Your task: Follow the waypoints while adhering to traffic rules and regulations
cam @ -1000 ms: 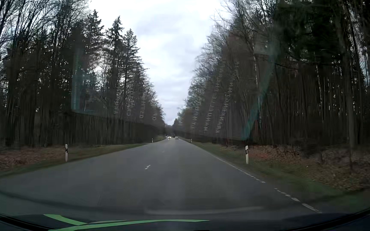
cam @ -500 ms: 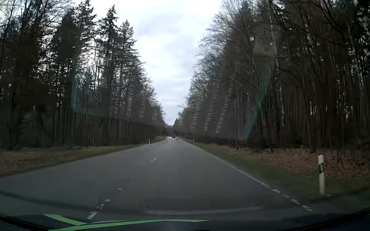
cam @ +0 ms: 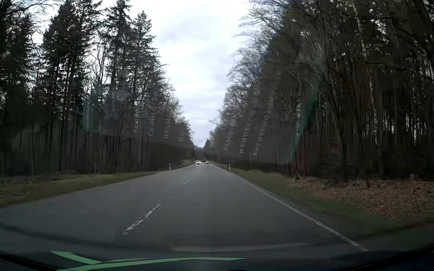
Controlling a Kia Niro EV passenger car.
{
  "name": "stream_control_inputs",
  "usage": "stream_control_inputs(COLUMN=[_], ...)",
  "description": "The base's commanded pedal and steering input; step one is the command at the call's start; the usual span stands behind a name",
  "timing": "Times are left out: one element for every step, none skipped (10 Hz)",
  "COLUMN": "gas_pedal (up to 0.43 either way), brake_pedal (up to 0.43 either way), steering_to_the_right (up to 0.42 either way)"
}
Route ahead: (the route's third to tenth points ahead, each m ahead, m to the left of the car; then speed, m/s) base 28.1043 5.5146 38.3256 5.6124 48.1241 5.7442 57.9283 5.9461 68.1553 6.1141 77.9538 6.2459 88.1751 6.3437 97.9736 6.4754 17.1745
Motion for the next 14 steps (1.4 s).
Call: stream_control_inputs(gas_pedal=[0.177, 0.177, 0.177, 0.177, 0.177, 0.177, 0.177, 0.177, 0.189, 0.189, 0.189, 0.189, 0.189, 0.189], brake_pedal=[0.0, 0.0, 0.0, 0.0, 0.0, 0.0, 0.0, 0.0, 0.0, 0.0, 0.0, 0.0, 0.0, 0.0], steering_to_the_right=[0.0, 0.0, 0.0, 0.0, 0.0, 0.0, 0.0, 0.0, 0.0, 0.0, 0.0, 0.0, 0.0, 0.0])
